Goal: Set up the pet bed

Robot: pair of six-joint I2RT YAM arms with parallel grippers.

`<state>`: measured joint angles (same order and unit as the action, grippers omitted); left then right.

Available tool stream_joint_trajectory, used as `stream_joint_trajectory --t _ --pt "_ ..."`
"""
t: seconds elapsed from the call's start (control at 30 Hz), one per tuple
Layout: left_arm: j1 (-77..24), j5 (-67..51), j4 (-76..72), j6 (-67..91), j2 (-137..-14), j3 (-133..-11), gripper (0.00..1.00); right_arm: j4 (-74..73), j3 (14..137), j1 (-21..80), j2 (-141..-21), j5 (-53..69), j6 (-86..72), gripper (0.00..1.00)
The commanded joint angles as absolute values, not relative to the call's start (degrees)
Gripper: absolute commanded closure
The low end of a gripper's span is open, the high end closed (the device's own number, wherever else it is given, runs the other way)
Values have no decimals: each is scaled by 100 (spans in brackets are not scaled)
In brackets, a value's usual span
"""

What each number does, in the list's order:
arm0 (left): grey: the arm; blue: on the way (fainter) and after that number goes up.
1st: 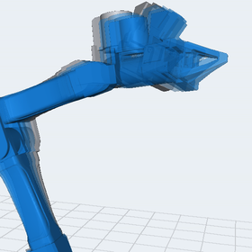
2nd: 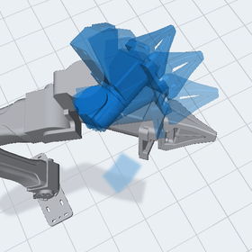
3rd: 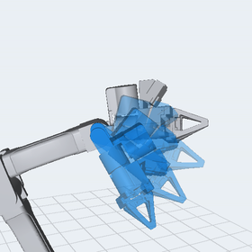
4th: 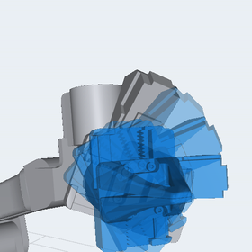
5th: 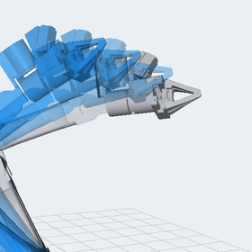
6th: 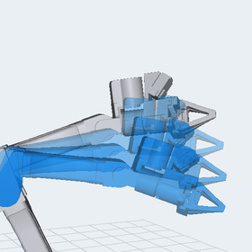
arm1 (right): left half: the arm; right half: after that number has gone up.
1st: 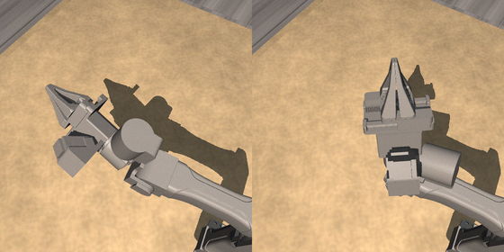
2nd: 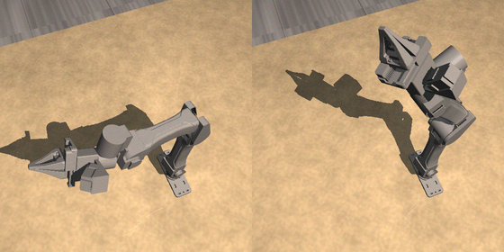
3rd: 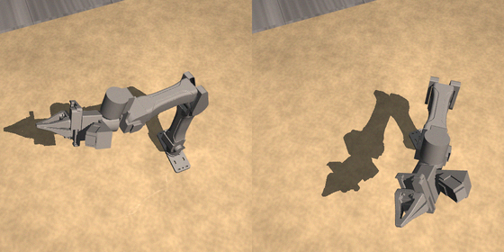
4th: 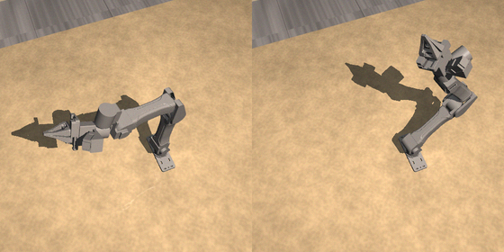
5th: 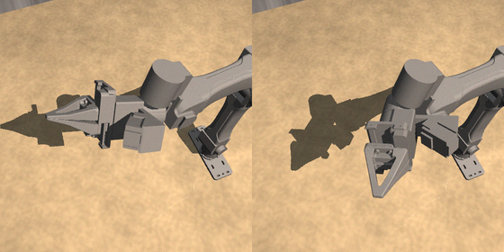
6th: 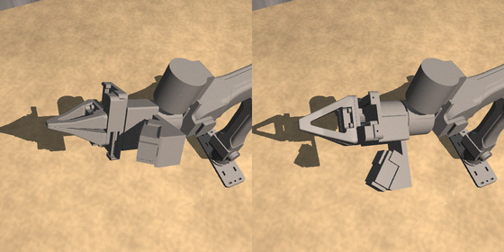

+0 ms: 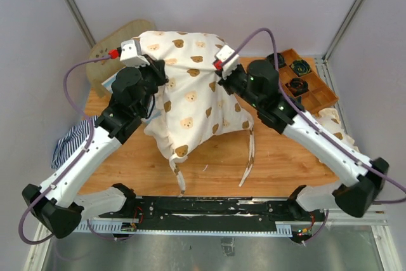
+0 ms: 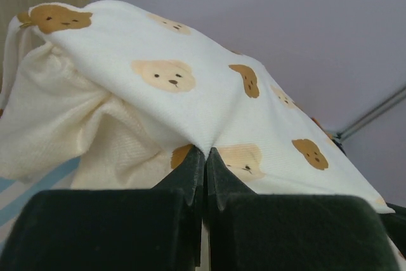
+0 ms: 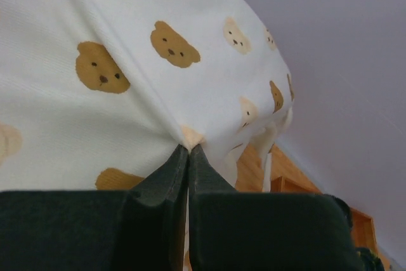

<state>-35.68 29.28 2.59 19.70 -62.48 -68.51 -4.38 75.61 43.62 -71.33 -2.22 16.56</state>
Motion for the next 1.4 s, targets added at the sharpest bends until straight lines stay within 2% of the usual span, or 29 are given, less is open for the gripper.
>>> stream_joint_trajectory --t 0.0,0.37,0.53,0.83,1.0,1.03,1.07,1.1,1.17,1.23,1.27,1.3,1.37 --pt "-2663 3331 -42 2138 -6378 -6664 100 348 8499 4308 -7936 -696 2618 100" --pt "-1039 2721 -499 2488 -6501 -6235 100 1135 9897 4298 -9965 -511 2892 100" --pt "-847 2613 -984 2604 -6390 -5715 100 1582 10176 4300 -10501 -146 3076 100" --pt "-580 2244 -1464 3050 -6601 -5277 100 1648 11739 4304 -11443 -347 4154 100" --pt "-550 2336 -1554 2948 -6840 -5190 100 1726 11481 4300 -11593 -243 4360 100" --pt "-535 2376 -1517 2952 -6879 -5130 100 1788 11310 4303 -11593 -296 4345 99" --pt "-510 2403 -1512 2953 -6912 -5050 100 1784 11182 4305 -11593 -379 4283 93" --pt "-479 2420 -1514 2958 -6959 -4969 100 1712 11087 4301 -11588 -485 4189 78" --pt "-386 2353 -1426 2960 -7089 -4902 92 1423 10991 4304 -11526 -732 3845 58" --pt "-289 2305 -1176 2945 -7271 -5032 71 905 10916 4299 -11396 -982 3366 46" --pt "-242 2326 -952 2963 -7368 -5181 58 711 10822 4300 -11131 -1149 3092 44" --pt "-211 2361 -582 3014 -7440 -5385 41 461 10738 4305 -10957 -1348 2697 44" --pt "-194 2380 -68 3093 -7512 -5773 25 -200 10585 4304 -10549 -1821 1692 44"
